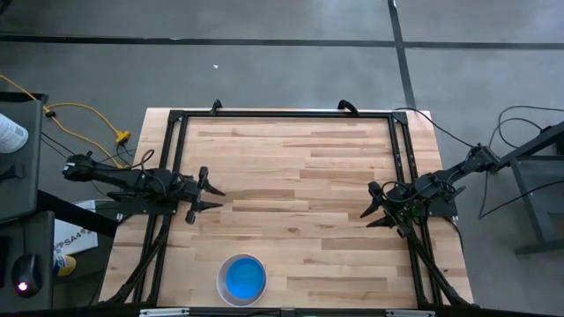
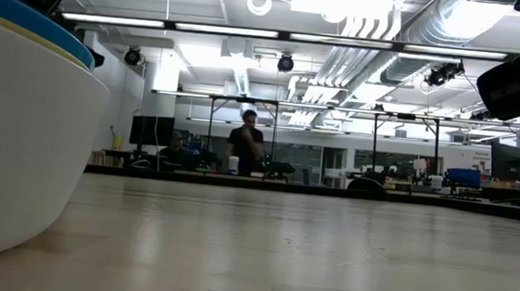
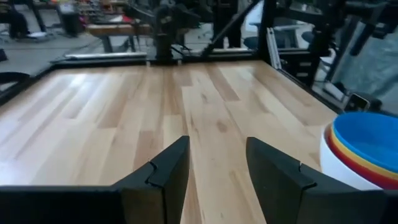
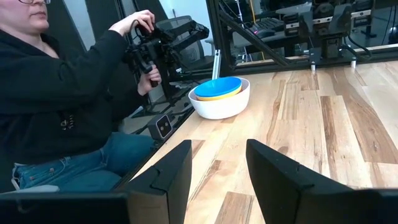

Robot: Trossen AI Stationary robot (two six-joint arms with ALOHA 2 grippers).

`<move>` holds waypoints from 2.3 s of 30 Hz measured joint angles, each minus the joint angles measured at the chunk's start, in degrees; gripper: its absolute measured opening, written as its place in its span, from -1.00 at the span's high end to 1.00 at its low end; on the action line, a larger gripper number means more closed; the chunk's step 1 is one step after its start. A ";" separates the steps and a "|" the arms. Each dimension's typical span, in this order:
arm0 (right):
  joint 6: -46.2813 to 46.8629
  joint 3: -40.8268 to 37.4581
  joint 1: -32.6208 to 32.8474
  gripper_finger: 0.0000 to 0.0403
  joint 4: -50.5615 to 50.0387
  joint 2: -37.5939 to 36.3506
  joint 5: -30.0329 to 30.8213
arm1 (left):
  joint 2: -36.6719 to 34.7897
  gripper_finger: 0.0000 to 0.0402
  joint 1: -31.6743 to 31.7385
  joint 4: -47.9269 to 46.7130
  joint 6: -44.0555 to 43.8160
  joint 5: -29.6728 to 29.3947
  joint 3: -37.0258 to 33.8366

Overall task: Nest bowls inside each other
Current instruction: Return to Home Position

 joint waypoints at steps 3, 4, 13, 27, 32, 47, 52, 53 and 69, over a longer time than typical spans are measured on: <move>0.00 0.01 0.01 0.27 0.00 0.00 0.00 | 0.06 0.21 0.00 -2.24 0.02 3.55 0.54; 0.00 0.01 0.00 0.27 0.00 0.00 0.00 | 0.04 0.21 0.00 -3.72 0.02 4.73 1.08; 0.00 0.01 0.02 0.27 0.00 0.01 0.00 | -2.42 0.21 0.00 -11.16 -0.26 6.03 3.15; 0.00 0.01 0.01 0.27 -0.01 0.00 0.00 | -3.48 0.21 0.00 -9.43 -1.38 5.39 2.60; 0.00 -0.01 0.01 0.27 0.00 0.00 0.00 | -3.41 0.21 0.00 -8.22 -2.82 2.39 2.53; 0.00 0.00 0.02 0.27 0.00 0.02 -0.02 | 0.37 0.21 0.00 0.24 -0.14 4.02 -0.85; 0.00 0.01 0.02 0.27 0.00 0.00 -0.02 | 0.39 0.21 0.00 0.36 0.10 5.28 -0.87; -0.01 0.01 0.00 0.27 0.00 0.00 -0.01 | 0.40 0.21 0.00 0.38 -0.03 5.27 -0.87; 0.00 0.01 0.00 0.27 0.00 0.00 0.00 | 0.39 0.21 0.00 0.64 -0.22 5.27 -0.87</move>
